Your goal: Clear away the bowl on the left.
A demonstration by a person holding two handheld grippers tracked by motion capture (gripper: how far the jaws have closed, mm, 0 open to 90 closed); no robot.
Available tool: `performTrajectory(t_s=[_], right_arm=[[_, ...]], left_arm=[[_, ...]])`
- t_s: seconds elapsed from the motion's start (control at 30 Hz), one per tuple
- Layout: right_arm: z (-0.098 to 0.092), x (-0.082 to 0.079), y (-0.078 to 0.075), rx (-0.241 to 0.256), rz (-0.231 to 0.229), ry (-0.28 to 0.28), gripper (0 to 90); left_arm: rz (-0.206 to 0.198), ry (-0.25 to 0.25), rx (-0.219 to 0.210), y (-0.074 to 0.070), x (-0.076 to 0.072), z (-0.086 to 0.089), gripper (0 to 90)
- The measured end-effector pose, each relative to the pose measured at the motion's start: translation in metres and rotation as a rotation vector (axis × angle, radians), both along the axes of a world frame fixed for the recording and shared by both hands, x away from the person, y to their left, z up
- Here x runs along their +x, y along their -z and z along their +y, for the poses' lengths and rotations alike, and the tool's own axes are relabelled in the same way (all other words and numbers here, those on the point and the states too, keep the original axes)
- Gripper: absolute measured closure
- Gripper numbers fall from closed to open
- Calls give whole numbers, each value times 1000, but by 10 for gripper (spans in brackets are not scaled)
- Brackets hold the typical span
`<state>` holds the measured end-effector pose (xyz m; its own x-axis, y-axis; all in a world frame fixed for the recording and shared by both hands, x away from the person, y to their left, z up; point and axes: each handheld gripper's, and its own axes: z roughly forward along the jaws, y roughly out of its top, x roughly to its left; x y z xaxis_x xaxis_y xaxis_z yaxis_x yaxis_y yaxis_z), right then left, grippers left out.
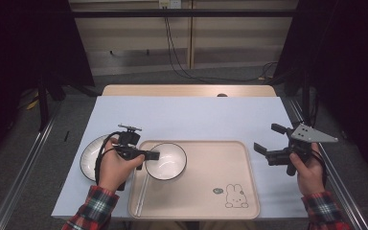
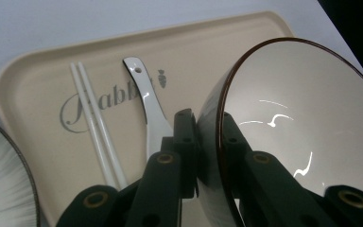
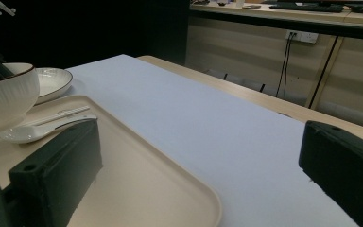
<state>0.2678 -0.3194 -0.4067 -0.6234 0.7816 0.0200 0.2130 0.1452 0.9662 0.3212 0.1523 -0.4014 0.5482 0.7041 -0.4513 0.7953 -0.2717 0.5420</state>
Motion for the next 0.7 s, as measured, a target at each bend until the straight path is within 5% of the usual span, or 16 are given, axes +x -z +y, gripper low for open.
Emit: performTrajectory(t_s=[0.7], right_arm=[[1,0,0,-6,-3,0,0]], left_arm=[[-9,37,-2,8,-9,-13,819]])
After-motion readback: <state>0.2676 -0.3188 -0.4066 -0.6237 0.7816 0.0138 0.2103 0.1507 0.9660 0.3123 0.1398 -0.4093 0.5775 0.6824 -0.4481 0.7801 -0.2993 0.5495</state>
